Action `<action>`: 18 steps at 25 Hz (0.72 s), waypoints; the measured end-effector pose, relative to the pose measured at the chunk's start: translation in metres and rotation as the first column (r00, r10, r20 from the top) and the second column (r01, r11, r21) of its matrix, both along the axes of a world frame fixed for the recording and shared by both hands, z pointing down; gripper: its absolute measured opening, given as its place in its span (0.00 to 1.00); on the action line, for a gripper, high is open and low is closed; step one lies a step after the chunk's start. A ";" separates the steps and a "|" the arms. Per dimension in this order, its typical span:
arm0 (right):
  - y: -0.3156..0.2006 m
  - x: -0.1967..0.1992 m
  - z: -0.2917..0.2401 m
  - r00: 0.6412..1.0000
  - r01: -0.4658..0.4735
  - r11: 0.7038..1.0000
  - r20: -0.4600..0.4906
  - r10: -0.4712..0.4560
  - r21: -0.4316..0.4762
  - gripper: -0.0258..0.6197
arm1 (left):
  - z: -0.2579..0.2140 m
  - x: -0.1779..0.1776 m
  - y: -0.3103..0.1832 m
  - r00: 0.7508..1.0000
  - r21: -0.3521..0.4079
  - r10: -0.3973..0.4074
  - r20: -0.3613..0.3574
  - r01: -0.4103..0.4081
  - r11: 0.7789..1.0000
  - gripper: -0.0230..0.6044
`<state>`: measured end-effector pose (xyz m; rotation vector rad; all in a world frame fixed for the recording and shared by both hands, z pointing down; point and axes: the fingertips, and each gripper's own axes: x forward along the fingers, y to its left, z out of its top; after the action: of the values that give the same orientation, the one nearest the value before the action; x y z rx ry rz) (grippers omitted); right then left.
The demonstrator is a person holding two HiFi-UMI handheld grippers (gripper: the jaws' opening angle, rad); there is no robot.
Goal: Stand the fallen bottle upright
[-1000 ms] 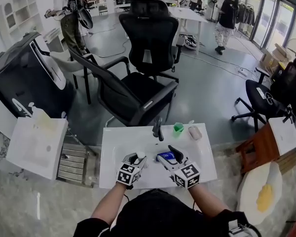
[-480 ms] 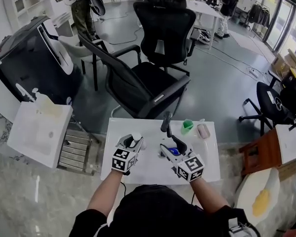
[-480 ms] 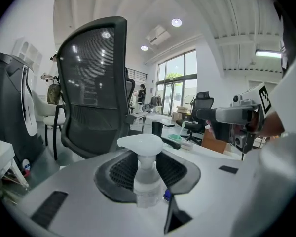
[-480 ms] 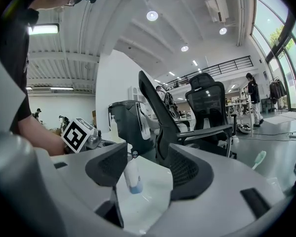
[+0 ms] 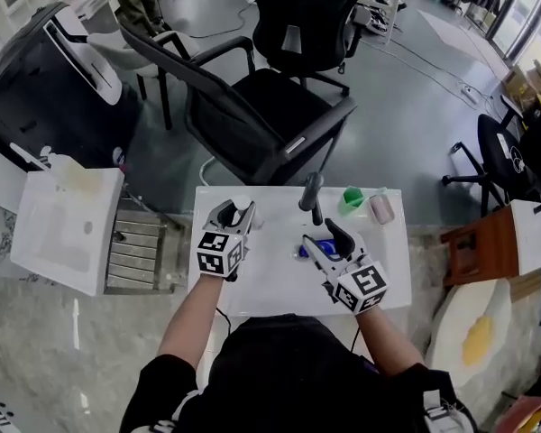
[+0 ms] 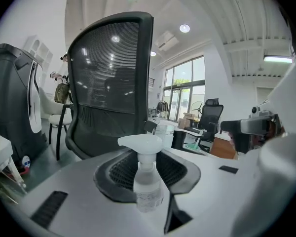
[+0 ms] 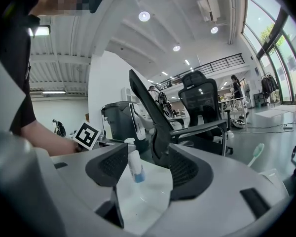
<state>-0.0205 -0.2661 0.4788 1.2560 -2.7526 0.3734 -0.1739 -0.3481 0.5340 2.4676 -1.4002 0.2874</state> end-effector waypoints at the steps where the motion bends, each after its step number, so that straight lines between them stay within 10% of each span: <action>1: 0.001 0.002 0.003 1.000 -0.010 1.000 -0.003 0.009 -0.009 0.46 | 0.002 0.001 -0.006 1.000 0.001 -0.002 0.005 0.002 1.000 0.23; 18: 0.028 0.071 0.032 0.967 -0.255 0.961 -0.028 0.254 -0.103 0.45 | 0.024 0.037 -0.066 0.996 0.075 -0.011 0.087 0.005 0.997 0.24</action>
<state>0.0500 -0.2384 0.5104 1.5807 -2.5248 0.5202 -0.1364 -0.4145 0.5575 2.5369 -1.4807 0.3517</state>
